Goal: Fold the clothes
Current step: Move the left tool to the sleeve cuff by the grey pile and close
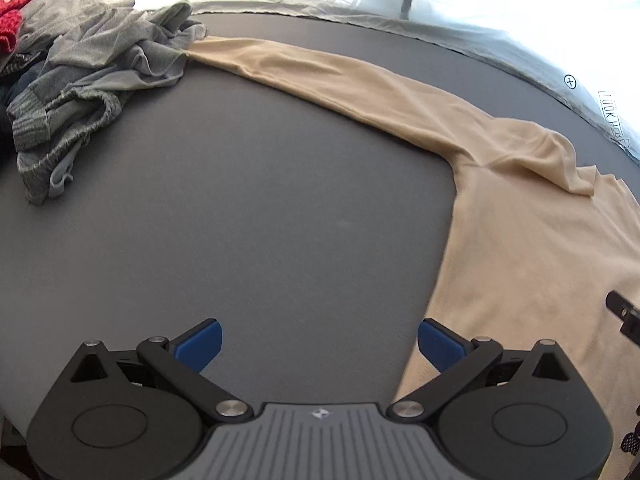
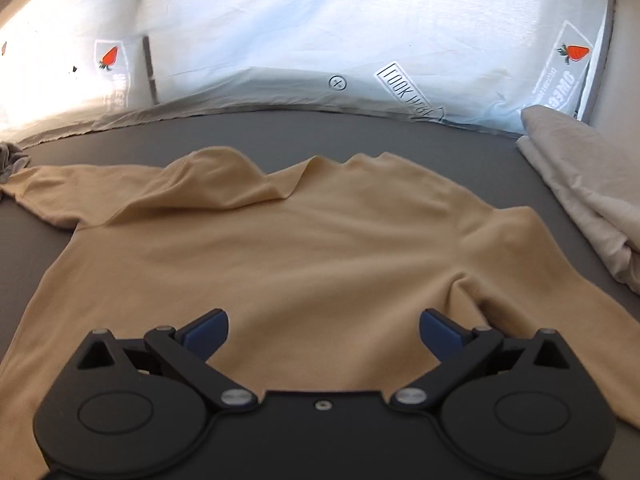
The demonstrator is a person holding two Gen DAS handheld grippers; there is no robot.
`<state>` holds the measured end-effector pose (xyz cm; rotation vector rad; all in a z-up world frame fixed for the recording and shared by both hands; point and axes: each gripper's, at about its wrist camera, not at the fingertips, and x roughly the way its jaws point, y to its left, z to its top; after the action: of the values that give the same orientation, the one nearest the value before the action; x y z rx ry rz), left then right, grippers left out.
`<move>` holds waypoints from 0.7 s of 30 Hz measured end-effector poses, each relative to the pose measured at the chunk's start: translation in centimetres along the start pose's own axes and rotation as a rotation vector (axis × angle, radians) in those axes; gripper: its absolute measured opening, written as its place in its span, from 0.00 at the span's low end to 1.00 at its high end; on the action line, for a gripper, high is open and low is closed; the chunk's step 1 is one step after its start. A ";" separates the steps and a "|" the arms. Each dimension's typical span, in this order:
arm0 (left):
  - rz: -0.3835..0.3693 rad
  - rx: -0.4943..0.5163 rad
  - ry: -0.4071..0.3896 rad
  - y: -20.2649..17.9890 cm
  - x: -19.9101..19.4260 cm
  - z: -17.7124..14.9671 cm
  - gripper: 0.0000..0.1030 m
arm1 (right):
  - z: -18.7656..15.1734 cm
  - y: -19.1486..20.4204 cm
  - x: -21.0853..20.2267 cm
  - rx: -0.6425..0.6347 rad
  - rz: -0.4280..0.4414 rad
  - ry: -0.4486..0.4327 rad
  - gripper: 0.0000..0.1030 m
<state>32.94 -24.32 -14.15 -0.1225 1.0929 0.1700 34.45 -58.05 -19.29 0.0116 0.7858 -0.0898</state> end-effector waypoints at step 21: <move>0.035 -0.120 -0.202 11.0 11.2 19.3 0.63 | -1.5 1.5 1.0 0.128 -0.127 -0.091 1.00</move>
<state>52.62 -9.13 -15.49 -0.1898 0.8837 0.2743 34.26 -56.59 -21.10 0.0782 0.6889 -0.2590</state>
